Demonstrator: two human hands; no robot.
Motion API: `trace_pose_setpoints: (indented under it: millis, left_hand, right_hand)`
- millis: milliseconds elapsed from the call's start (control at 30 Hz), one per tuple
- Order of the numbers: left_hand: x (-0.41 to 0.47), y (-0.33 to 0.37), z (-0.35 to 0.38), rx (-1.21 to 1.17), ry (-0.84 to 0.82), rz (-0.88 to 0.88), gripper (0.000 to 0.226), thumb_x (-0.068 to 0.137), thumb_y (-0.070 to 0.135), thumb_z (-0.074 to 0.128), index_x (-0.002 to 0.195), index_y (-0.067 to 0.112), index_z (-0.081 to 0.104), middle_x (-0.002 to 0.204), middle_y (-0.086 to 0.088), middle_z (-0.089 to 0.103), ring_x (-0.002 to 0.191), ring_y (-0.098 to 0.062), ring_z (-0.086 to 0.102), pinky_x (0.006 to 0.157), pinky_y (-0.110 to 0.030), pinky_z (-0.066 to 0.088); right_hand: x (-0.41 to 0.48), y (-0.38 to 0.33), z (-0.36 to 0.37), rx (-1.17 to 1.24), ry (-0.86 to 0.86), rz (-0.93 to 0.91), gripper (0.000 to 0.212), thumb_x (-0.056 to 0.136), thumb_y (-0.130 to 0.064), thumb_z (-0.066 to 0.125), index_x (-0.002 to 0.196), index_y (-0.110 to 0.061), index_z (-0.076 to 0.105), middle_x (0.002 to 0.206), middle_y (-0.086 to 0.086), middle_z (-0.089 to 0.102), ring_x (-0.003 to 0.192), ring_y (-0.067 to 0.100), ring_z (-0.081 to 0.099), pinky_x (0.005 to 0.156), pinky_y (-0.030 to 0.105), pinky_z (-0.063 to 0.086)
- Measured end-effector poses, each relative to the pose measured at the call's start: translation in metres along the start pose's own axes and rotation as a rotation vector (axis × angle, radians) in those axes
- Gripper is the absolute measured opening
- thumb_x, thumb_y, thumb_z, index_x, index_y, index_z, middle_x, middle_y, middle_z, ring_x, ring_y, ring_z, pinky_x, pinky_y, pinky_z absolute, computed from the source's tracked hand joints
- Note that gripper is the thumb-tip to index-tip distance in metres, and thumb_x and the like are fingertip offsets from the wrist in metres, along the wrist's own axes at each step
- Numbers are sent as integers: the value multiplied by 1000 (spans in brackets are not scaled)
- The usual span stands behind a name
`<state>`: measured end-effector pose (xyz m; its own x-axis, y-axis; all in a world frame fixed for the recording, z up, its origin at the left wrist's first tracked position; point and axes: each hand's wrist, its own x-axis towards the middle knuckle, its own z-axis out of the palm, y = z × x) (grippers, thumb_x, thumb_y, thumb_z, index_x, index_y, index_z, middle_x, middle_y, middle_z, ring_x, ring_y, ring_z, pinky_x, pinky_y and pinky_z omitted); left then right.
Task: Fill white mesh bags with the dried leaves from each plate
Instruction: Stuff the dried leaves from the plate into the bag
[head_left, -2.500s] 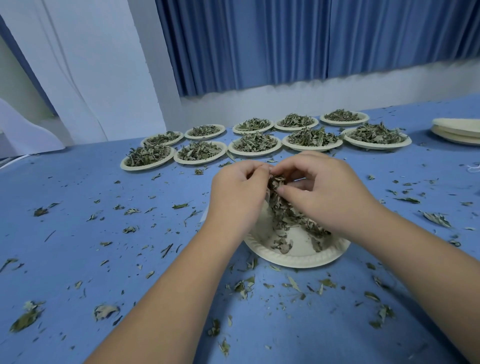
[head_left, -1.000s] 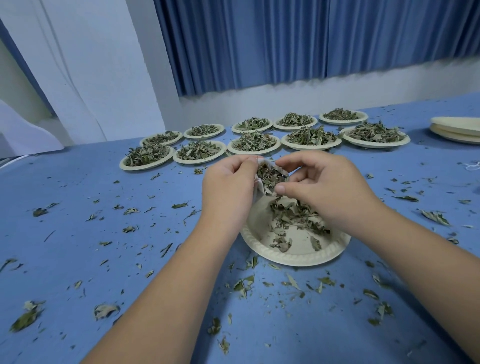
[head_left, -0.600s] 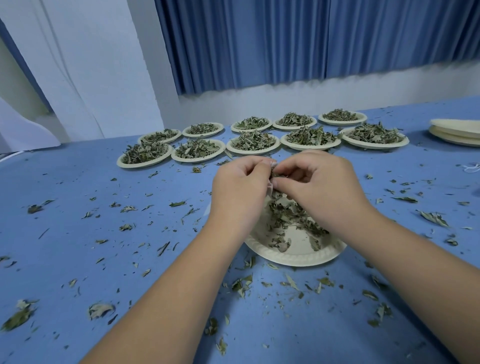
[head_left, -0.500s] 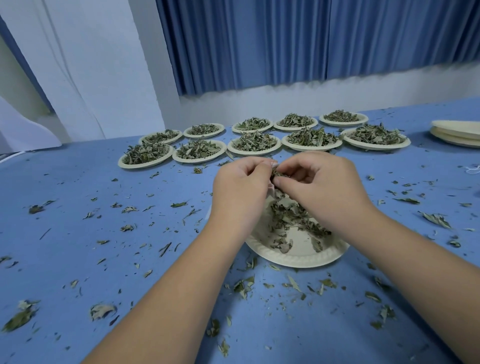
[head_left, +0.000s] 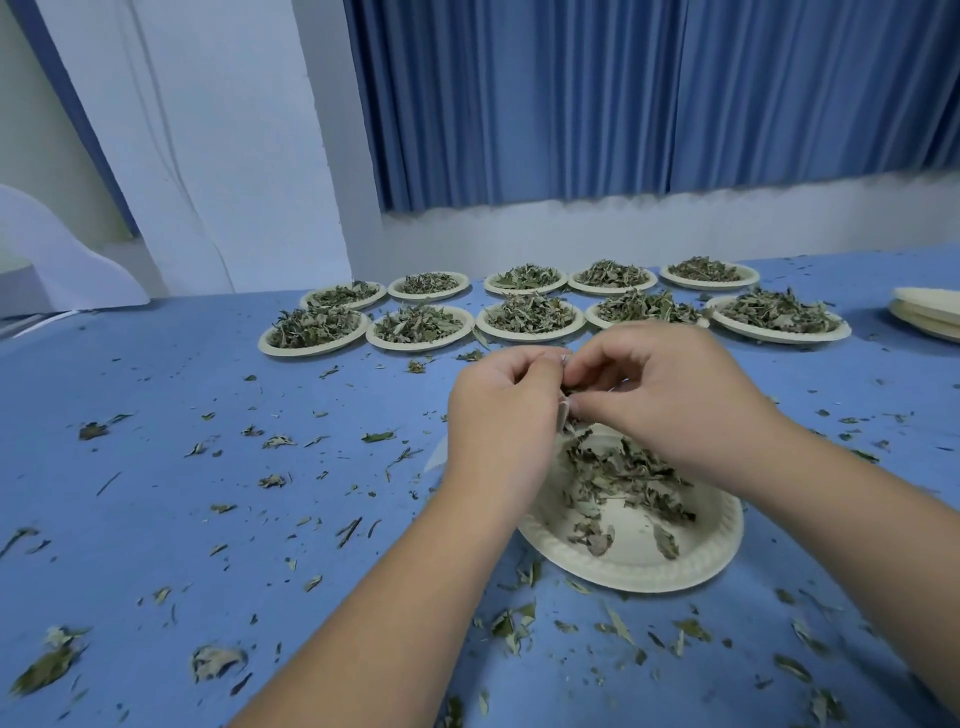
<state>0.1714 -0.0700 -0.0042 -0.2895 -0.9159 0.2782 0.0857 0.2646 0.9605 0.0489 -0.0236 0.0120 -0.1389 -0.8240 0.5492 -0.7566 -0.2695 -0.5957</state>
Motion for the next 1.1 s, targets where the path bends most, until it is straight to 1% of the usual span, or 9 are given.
trace_pose_setpoints:
  millis: [200, 333, 400, 500, 600, 767, 933, 1000, 1100]
  left_hand:
    - [5, 1, -6, -156, 31, -85, 33, 93, 12, 56, 67, 21, 73, 45, 11, 47, 35, -2, 36, 46, -19, 37]
    - [8, 1, -9, -257, 35, -115, 24, 92, 11, 57, 78, 15, 76, 53, 2, 49, 37, -4, 36, 51, -22, 42]
    - [9, 1, -9, -287, 19, -112, 19, 93, 11, 57, 86, 13, 75, 51, 4, 45, 35, -3, 34, 45, -19, 38]
    - [9, 0, -9, -289, -20, -112, 17, 94, 9, 56, 91, 8, 73, 46, 7, 43, 34, -3, 32, 38, -17, 30]
    - [8, -1, -7, -217, -48, -93, 19, 94, 9, 55, 92, 6, 74, 44, 9, 42, 34, -4, 33, 38, -15, 30]
    - [3, -3, -2, -165, -63, -76, 18, 93, 7, 56, 85, 5, 72, 36, 11, 38, 29, -2, 35, 37, -11, 31]
    - [6, -3, -6, -81, -6, -28, 25, 95, 12, 55, 84, 15, 76, 40, 13, 43, 34, -2, 38, 46, -18, 34]
    - [6, -3, -8, -114, 31, -40, 31, 95, 12, 55, 75, 21, 76, 42, 14, 45, 33, -1, 38, 41, -14, 34]
    - [7, -1, -11, -217, 70, -74, 27, 95, 10, 55, 79, 16, 77, 42, 11, 39, 32, -2, 34, 38, -14, 34]
  right_hand:
    - [25, -1, -2, 101, -119, 17, 24, 64, -7, 85, 76, -17, 67, 64, -9, 64, 54, -2, 53, 54, 7, 40]
    - [45, 10, -4, 83, -278, 207, 42, 61, -32, 86, 94, -21, 63, 85, -2, 64, 70, 5, 56, 63, 19, 45]
    - [49, 14, -7, 244, -507, 371, 50, 64, -40, 79, 109, -23, 62, 98, 3, 70, 78, 12, 65, 65, 26, 50]
    - [49, 22, -4, 587, -674, 499, 46, 74, -23, 70, 117, -9, 62, 95, 12, 70, 74, 21, 67, 59, 24, 55]
    - [48, 23, 5, 613, -618, 486, 25, 82, 5, 60, 107, 4, 65, 84, 18, 63, 63, 17, 60, 53, 23, 52]
    - [43, 14, 19, 343, -480, 357, 40, 72, 14, 43, 53, -13, 65, 52, 9, 59, 48, 18, 53, 46, 24, 47]
    - [49, 14, 8, 420, -629, 372, 16, 84, 2, 58, 88, -5, 72, 70, 8, 63, 62, 14, 58, 56, 21, 52]
    - [53, 16, -4, 524, -726, 399, 24, 84, -7, 65, 108, -7, 69, 82, 10, 64, 73, 16, 61, 66, 24, 54]
    - [56, 16, -17, 583, -789, 357, 41, 73, -8, 77, 111, -23, 70, 103, 13, 67, 87, 19, 66, 73, 26, 55]
